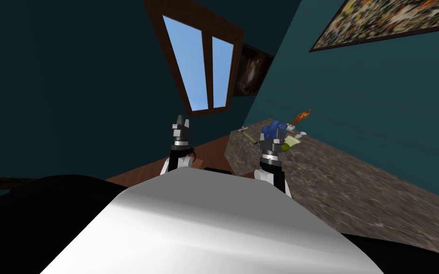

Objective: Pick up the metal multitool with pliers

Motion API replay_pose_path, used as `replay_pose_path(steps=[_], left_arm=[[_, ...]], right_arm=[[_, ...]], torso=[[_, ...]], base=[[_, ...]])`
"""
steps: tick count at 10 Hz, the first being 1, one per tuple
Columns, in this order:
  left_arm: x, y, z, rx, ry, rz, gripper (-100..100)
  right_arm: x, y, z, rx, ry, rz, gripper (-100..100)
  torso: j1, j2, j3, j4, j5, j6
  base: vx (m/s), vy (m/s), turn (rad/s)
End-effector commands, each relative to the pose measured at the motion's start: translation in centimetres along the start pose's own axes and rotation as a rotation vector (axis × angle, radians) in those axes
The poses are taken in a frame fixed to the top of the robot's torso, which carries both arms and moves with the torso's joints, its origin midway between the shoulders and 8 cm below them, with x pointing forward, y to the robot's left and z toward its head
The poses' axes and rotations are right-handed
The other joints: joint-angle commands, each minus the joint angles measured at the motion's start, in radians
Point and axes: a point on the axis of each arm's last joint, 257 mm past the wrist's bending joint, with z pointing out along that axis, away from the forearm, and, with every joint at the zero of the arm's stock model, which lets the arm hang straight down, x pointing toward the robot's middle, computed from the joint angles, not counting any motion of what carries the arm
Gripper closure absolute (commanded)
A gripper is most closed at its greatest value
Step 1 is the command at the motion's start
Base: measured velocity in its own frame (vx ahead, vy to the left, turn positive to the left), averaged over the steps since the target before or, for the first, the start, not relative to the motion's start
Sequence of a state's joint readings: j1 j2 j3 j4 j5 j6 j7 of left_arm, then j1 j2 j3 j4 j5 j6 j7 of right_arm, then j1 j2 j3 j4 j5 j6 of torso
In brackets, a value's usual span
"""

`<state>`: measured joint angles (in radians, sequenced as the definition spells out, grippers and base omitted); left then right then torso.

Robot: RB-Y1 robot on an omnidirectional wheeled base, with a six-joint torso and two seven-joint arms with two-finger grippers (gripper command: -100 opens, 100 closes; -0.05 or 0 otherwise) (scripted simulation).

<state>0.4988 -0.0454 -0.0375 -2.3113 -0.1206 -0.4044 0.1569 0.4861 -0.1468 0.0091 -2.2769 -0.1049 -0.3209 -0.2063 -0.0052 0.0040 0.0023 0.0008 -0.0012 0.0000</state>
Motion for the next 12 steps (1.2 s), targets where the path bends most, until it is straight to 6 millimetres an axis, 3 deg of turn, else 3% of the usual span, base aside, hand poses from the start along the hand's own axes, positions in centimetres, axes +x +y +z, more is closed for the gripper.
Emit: replay_pose_path(steps=[1,12], left_arm=[[0.0,0.0,0.0,0.000,0.000,0.000,0],[0.0,0.0,0.0,0.000,0.000,0.000,0]], right_arm=[[-1.0,-1.6,-0.3,0.060,-0.006,0.056,-100],[-7.4,-10.2,-3.7,0.378,-0.166,0.422,-100]], torso=[[0.000,0.000,0.000,0.000,0.000,0.000],[0.000,-0.001,0.000,0.000,0.000,0.000]], base=[[-0.078,-0.084,0.067],[-0.062,-0.069,0.065]])
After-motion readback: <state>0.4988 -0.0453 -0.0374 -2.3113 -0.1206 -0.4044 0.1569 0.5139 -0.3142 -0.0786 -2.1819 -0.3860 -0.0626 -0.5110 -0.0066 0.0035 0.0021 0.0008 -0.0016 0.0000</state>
